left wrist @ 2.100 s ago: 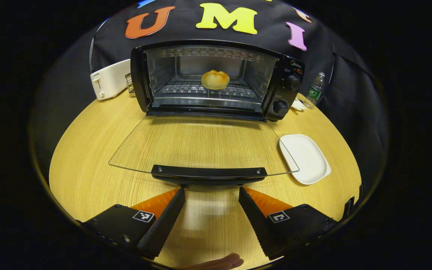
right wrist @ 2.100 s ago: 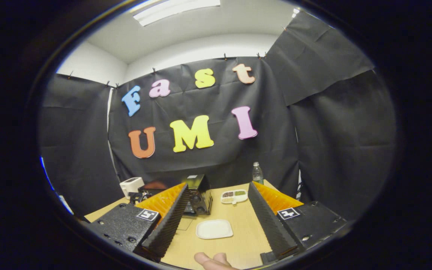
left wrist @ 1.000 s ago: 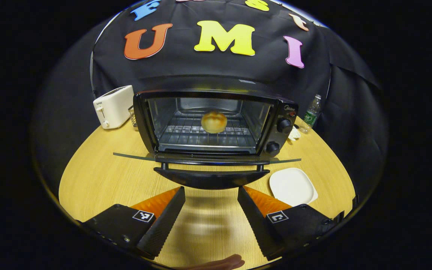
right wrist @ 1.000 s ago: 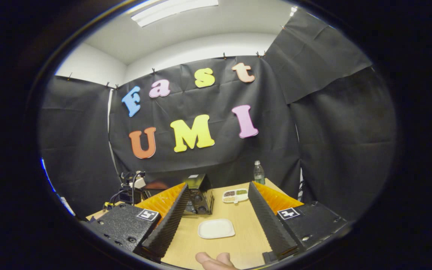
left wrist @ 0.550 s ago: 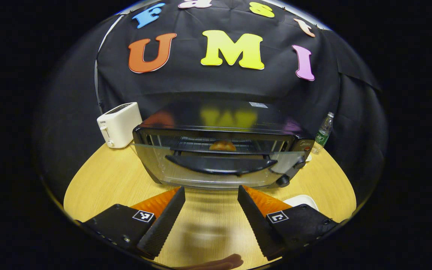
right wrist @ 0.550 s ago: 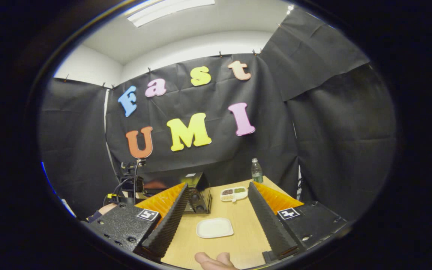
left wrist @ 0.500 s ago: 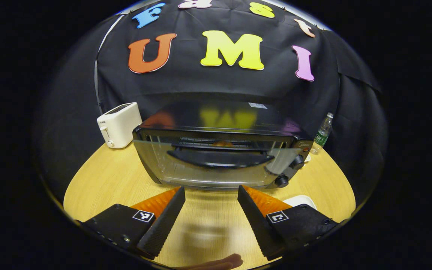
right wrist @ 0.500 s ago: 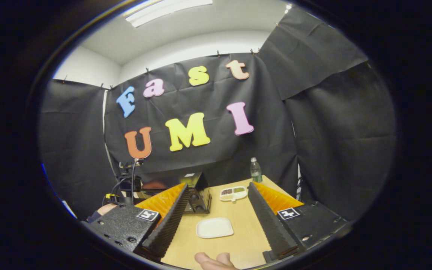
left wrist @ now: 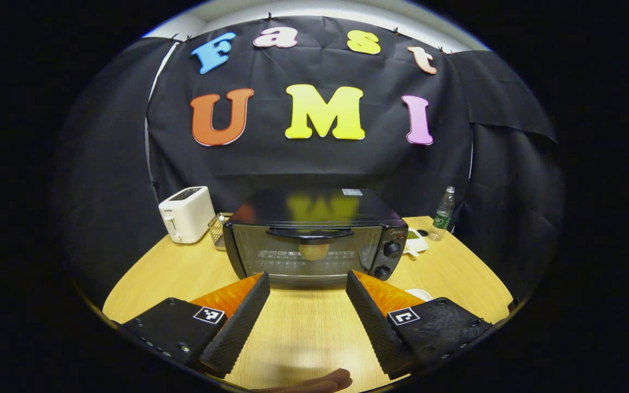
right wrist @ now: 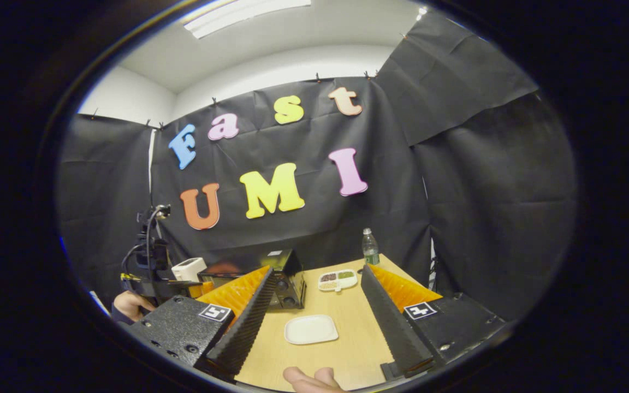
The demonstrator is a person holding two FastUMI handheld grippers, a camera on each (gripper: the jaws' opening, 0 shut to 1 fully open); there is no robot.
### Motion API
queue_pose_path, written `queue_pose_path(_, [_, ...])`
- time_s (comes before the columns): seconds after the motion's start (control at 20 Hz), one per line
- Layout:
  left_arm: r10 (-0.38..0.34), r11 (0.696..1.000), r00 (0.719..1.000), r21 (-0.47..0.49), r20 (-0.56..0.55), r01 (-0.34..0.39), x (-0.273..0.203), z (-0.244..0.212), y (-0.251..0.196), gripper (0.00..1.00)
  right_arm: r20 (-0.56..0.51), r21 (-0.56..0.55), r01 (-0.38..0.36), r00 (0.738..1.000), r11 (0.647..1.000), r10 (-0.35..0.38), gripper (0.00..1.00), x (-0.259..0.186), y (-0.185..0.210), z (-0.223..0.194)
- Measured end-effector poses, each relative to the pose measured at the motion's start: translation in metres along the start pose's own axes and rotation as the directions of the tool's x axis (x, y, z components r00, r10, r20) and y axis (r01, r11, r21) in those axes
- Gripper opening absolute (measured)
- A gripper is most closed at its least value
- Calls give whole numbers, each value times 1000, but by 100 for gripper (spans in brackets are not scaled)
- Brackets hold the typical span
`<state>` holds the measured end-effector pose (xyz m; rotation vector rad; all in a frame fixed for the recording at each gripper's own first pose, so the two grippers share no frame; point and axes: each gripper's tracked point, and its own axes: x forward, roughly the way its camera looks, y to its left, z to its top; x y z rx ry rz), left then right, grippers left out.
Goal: Open the electric oven with the left hand, put the food in, and close the electric oven.
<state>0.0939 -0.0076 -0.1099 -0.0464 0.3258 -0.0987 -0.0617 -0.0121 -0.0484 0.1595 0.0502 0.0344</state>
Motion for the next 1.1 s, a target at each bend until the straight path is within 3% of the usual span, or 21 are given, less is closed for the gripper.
queue_pose_path(0.2, [21,1000,995,21,102,-23,-48,24,1,93,13,-13,-16,1000,1000,17,96,-6,9,4])
queue_pose_path(0.55, [54,997,961,43,273,-68,-128,42,-2,93,26,-35,-34,999,999,35,96,-13,19,8])
queue_pose_path(1.1, [20,997,956,60,293,-39,-166,23,-19,93,13,-101,-72,997,992,73,96,-14,37,-3])
